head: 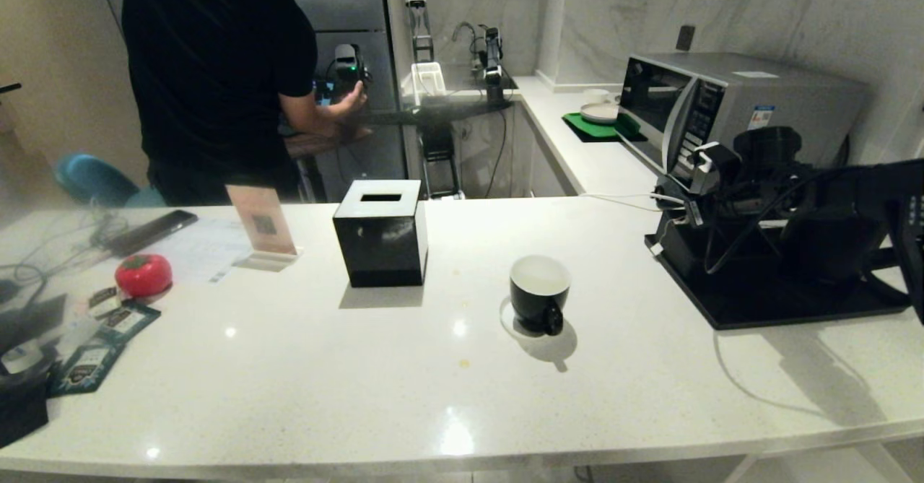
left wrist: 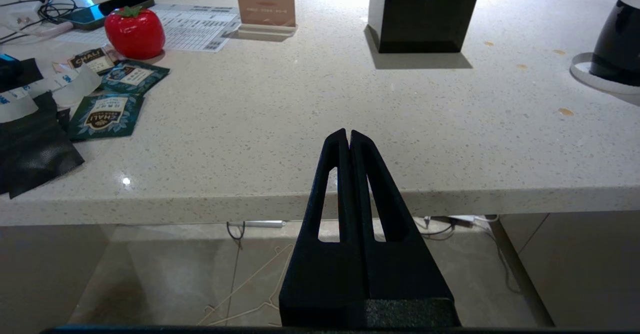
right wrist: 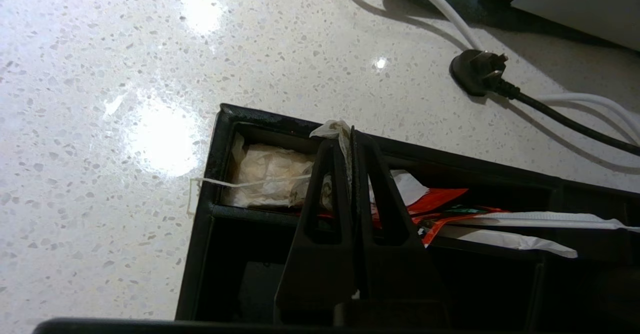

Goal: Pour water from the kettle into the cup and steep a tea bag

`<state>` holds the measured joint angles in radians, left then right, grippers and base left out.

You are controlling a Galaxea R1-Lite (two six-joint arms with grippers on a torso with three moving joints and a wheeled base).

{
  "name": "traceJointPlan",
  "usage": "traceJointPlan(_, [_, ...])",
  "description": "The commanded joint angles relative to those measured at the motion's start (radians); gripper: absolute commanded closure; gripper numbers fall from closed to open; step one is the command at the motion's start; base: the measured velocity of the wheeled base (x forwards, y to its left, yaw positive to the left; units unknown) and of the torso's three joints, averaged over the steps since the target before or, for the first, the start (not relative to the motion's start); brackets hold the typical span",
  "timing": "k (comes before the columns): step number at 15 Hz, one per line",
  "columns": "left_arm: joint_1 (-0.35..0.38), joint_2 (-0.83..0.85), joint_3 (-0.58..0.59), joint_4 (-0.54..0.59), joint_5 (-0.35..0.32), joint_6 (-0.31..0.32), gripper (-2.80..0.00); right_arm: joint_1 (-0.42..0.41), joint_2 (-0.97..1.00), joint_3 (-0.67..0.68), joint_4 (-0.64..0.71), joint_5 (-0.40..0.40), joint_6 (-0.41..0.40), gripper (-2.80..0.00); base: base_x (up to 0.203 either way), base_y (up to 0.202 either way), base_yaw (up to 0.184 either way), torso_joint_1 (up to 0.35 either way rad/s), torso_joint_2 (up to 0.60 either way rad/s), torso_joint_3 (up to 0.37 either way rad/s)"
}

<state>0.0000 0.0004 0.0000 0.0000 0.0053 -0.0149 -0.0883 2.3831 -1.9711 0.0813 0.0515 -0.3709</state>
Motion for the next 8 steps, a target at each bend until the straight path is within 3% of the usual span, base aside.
traceJointPlan(1, [0.0,0.0,0.0,0.0,0.001,0.0,0.0,0.002,-0.012,0.0,0.0,0.001,-0.002,0.0,0.0,0.0,0.0,0.0,0.0,0.0])
traceJointPlan(8, [0.0,0.0,0.0,0.0,0.001,0.0,0.0,0.002,-0.05,0.001,0.009,-0.001,0.0,0.0,0.0,0.0,0.0,0.0,0.0,0.0])
